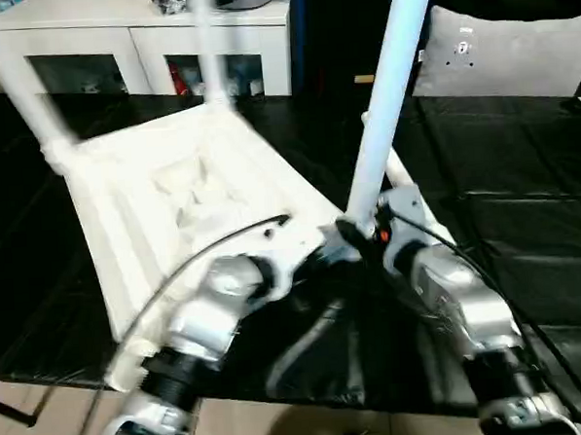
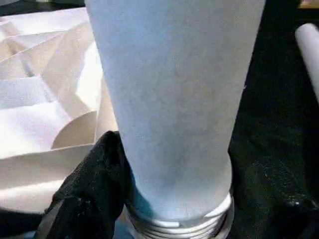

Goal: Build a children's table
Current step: Rotate leg to tighten

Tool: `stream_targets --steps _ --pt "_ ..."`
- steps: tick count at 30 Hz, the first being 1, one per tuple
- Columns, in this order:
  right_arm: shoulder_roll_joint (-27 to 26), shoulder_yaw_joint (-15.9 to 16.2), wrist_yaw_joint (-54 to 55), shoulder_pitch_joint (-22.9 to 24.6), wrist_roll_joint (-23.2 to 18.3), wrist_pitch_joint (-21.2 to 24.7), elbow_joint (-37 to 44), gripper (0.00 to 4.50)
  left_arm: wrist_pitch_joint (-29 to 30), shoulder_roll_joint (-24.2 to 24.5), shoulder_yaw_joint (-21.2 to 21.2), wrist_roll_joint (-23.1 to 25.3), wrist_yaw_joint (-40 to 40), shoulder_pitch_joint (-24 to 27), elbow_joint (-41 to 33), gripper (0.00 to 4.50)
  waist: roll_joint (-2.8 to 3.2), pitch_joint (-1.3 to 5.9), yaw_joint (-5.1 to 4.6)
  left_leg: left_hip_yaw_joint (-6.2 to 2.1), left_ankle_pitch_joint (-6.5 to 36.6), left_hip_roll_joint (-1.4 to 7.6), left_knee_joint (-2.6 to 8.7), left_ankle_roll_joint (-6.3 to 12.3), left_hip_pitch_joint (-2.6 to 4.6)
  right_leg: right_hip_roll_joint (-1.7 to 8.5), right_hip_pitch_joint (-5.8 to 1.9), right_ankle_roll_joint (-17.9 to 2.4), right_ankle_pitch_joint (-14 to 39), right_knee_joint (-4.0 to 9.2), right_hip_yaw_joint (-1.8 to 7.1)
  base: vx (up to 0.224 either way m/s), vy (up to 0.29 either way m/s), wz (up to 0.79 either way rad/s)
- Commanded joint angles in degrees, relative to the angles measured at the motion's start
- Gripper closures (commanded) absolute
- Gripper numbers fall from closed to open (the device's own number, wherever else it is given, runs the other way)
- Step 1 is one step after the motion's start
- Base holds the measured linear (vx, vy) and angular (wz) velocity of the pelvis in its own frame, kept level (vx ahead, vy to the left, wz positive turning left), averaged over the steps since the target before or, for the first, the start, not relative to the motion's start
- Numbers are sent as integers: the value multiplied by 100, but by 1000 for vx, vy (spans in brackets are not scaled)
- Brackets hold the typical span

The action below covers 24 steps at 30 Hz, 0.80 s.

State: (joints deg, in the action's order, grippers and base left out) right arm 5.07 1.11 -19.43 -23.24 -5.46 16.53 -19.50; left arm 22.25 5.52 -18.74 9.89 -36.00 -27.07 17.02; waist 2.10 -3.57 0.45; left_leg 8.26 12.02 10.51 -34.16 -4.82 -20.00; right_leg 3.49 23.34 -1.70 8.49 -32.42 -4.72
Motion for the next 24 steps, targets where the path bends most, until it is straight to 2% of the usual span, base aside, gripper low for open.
stream_targets --steps 1,3,4,6,9,10,12,14,15,16,18,19,20,22,24 --pt "-250 298 -250 55 -75 20 -239 125 -322 -288 -127 -67 103 -274 -310 450 1 336 66 -3 1139 145 424 481 -51 420 -315 -765 2395 468 223 0 0 0" --pt "-140 250 -396 118 -104 -125 -149 109 -367 -84 -156 17 7 -236 -305 450 0 354 86 0 951 159 420 540 -80 425 -344 -857 2026 434 224 0 0 0" --pt "-82 226 -484 159 -140 -176 -90 109 -367 13 -176 49 -27 -214 -310 450 22 360 95 -2 878 166 419 563 -84 431 -357 -923 1879 408 221 0 0 0" --pt "-32 206 -560 194 -184 -188 -32 95 -382 78 -185 62 -56 -201 -306 450 21 364 107 5 785 174 412 596 -97 435 -376 -989 1714 395 210 0 0 0" --pt "152 162 -798 289 -285 -316 143 60 -454 259 -201 43 -229 -158 -292 450 40 375 145 14 719 186 403 618 -92 440 -385 -983 1683 392 197 0 0 0" --pt "430 109 -1227 394 -401 -541 337 60 -564 468 -188 -4 -459 -128 -243 450 30 378 171 21 720 187 400 634 -86 437 -386 -960 1682 396 198 0 0 0" --pt "771 20 -1850 505 -615 -695 560 39 -801 715 -165 -54 -721 -133 -121 450 39 390 220 18 718 192 392 690 -84 439 -397 -940 1649 379 202 0 0 0" --pt "879 6 -2053 529 -680 -707 620 29 -865 783 -160 -88 -826 -139 -84 450 52 384 213 11 648 212 403 714 -93 421 -382 -1015 1495 351 194 0 0 0" --pt "1139 95 -2459 582 -695 -703 726 7 -1034 932 -192 -130 -1042 -139 -33 450 46 372 212 17 709 193 398 704 -93 422 -389 -986 1607 376 180 0 0 0" --pt "1510 226 -2972 650 -701 -688 853 7 -1290 1160 -249 -186 -1367 -136 45 450 33 376 217 19 753 182 392 725 -91 416 -395 -958 1685 389 174 0 0 0" --pt "1646 263 -3142 670 -704 -672 896 3 -1391 1253 -272 -203 -1497 -134 75 450 37 373 253 21 751 208 396 736 -76 427 -371 -892 1798 388 198 0 0 0" --pt "1900 279 -3492 639 -762 -635 923 3 -1595 1463 -341 -256 -1862 -136 119 450 25 371 264 22 766 201 393 741 -76 424 -369 -910 1832 392 189 0 0 0" --pt "1900 279 -3492 639 -762 -635 923 3 -1595 1463 -341 -256 -1862 -136 119 450 32 372 278 22 783 210 397 731 -65 429 -364 -917 1854 388 192 0 0 0" --pt "2128 337 -3839 577 -804 -694 876 3 -1990 1770 -482 -319 -2371 -179 235 450 12 378 306 29 758 212 396 724 -57 433 -357 -917 1896 389 201 0 0 0" --pt "2236 415 -4074 530 -805 -712 849 3 -2191 1910 -532 -403 -2723 -197 275 450 23 380 341 33 745 222 396 688 -42 431 -344 -965 1840 368 200 0 0 0"
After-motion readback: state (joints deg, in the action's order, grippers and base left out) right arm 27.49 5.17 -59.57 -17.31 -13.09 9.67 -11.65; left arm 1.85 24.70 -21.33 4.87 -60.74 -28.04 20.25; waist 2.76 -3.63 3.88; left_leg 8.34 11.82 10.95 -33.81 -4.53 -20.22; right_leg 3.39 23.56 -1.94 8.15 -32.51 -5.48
